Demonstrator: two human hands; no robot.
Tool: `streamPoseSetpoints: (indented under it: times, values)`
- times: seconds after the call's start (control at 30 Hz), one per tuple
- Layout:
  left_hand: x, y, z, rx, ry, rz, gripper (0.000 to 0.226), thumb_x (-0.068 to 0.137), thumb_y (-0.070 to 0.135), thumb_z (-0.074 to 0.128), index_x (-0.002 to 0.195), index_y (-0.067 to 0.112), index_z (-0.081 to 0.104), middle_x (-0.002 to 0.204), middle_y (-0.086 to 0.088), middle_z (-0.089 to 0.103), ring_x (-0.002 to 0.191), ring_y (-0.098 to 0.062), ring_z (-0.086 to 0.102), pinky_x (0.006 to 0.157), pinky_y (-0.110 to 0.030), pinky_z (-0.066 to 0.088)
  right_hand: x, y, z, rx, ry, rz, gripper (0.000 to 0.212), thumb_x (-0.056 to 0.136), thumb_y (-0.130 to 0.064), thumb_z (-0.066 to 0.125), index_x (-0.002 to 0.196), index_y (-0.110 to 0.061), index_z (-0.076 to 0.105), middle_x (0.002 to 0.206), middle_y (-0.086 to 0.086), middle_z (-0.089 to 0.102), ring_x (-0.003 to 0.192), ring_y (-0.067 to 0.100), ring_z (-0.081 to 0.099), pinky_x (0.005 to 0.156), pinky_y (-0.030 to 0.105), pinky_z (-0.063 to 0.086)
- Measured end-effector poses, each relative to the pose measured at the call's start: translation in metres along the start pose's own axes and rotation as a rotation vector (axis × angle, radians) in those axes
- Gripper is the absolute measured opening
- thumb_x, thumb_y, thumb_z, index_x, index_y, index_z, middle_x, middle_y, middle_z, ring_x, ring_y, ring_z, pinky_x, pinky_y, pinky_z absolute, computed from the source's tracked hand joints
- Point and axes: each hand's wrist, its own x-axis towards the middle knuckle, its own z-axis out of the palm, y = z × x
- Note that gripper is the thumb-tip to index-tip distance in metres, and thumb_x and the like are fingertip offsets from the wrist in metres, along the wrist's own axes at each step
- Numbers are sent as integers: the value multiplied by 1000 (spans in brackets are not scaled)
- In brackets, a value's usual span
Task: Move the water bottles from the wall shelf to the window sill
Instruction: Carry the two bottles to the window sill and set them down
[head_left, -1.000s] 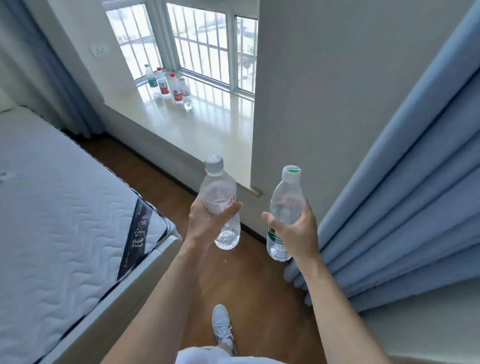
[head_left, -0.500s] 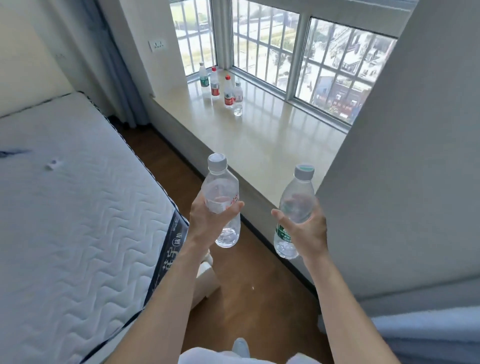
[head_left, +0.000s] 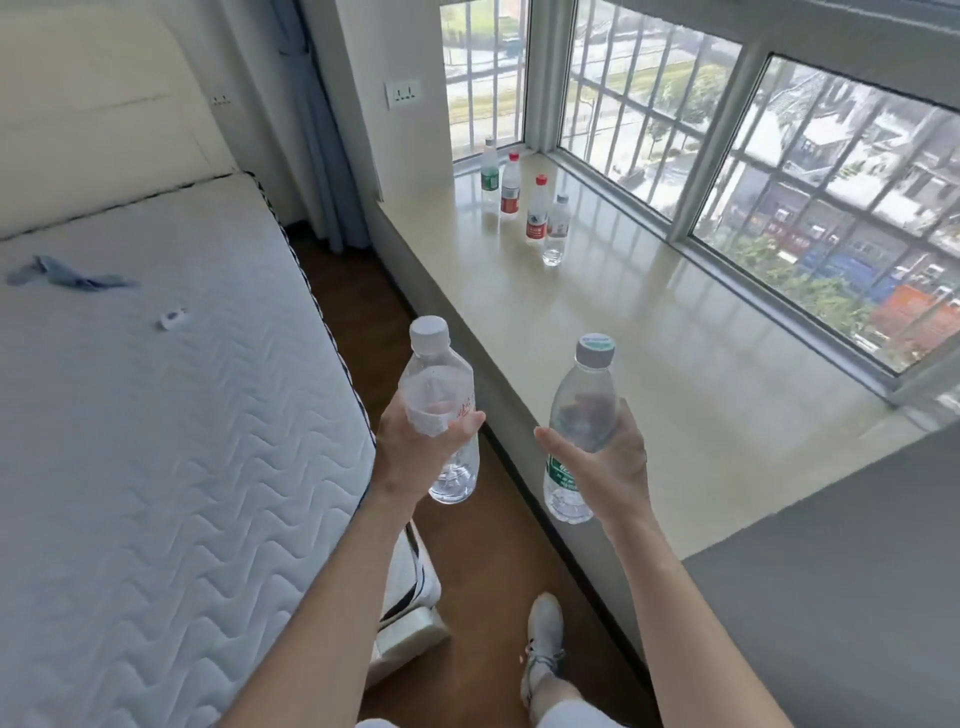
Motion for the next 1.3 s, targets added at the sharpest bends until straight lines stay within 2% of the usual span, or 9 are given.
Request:
streamPoseSetpoints:
  times: [0.13,0.23,0.3,0.4,0.63,0.77,0.97,1.13,1.3]
  values:
    - [57,12,21,-30,79,-25,63,70,21,87,124,9,56,113,-8,66,106,-23,62,96,-41,53,77,-10,12,7,-99,-10,58,56,-53,87,99,-27,58,93,-6,69,89,15,69,83,43,58]
    - [93,24,33,-57,128,-35,68,64,34,82,123,10,56,110,-1,65,102,-13,62,92,-25,51,129,-23,24,-30,-190,-71,55,60,-49,88,99,-25,58,91,-9,68,86,9,68,77,32,55]
    - [114,28,38,-66,134,-26,59,69,24,84,119,15,55,100,10,61,95,2,60,84,-9,46,158,-31,35,-66,-246,-127,55,63,-48,88,102,-25,57,93,-10,67,87,8,67,76,27,53]
    - [139,29,36,-114,173,-70,54,70,22,85,115,24,55,96,19,60,89,18,57,73,-3,43,193,-44,55,-66,-310,-168,57,63,-49,87,104,-26,57,96,-9,68,90,10,67,77,28,55]
    - [195,17,23,-152,279,-93,54,75,14,84,102,45,49,100,27,54,90,26,52,68,6,38,250,-56,109,-78,-400,-211,53,68,-42,89,107,-24,58,96,-12,65,90,7,65,77,28,54]
    - [241,1,8,-153,310,-129,51,68,33,83,105,46,50,102,24,59,94,16,57,74,-2,42,284,-59,145,-97,-452,-194,50,69,-38,89,104,-22,57,93,-12,65,87,4,64,73,26,52]
    - [336,-29,-24,-165,336,-155,46,65,40,79,107,33,60,101,12,67,96,-2,63,77,-17,49,354,-82,224,-79,-459,-212,48,70,-35,89,103,-22,57,92,-13,64,86,2,63,72,23,48]
    - [428,-45,-60,-183,316,-131,36,66,36,81,93,45,59,92,23,68,90,11,61,76,-18,48,420,-112,307,-47,-474,-213,53,69,-37,90,110,-23,60,98,-11,67,92,8,66,79,30,53]
    - [513,-64,-90,-164,270,-103,48,72,28,86,104,46,56,103,18,66,97,10,60,85,-23,51,485,-146,390,-2,-475,-229,62,61,-53,86,111,-24,61,102,-4,71,96,14,69,86,43,58]
